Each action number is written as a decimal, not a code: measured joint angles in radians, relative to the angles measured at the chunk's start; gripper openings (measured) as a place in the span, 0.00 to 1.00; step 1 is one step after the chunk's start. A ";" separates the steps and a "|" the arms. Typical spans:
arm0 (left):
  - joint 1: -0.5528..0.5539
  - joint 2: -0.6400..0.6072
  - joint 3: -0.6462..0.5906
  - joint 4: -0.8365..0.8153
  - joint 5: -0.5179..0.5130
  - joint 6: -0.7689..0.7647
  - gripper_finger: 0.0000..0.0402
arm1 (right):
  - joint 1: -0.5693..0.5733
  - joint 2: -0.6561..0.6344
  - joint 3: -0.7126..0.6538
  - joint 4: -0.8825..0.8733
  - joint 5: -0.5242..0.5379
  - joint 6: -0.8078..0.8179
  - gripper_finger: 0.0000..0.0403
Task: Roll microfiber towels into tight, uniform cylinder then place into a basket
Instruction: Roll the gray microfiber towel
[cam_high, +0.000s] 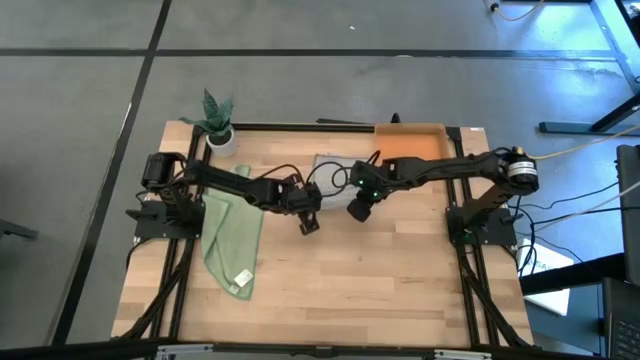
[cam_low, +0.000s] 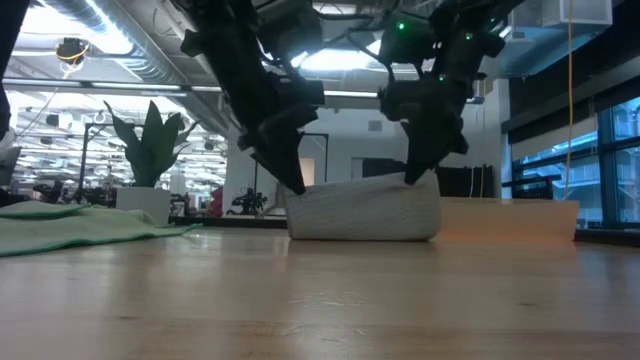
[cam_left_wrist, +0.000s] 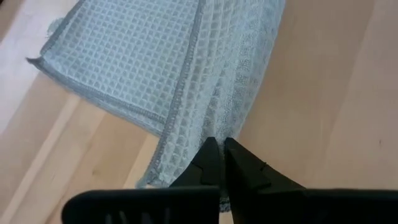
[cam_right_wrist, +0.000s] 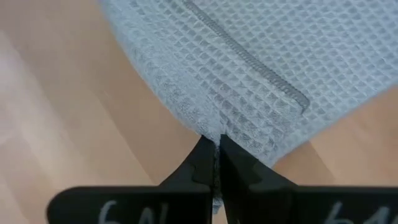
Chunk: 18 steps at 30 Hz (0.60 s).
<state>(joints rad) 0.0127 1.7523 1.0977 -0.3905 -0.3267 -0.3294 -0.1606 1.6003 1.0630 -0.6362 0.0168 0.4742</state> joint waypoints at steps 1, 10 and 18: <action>0.006 0.000 0.000 0.010 0.003 0.000 0.00 | -0.006 0.001 0.000 -0.002 -0.015 -0.007 0.03; 0.083 0.000 -0.001 0.059 0.389 0.072 0.00 | -0.032 0.023 -0.003 -0.070 -0.318 -0.065 0.03; 0.133 0.006 -0.001 0.067 0.498 0.118 0.00 | -0.055 0.030 -0.003 -0.091 -0.311 -0.059 0.03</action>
<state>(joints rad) 0.1461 1.7583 1.0969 -0.3236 0.1715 -0.2111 -0.2155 1.6305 1.0599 -0.7270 -0.2945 0.4154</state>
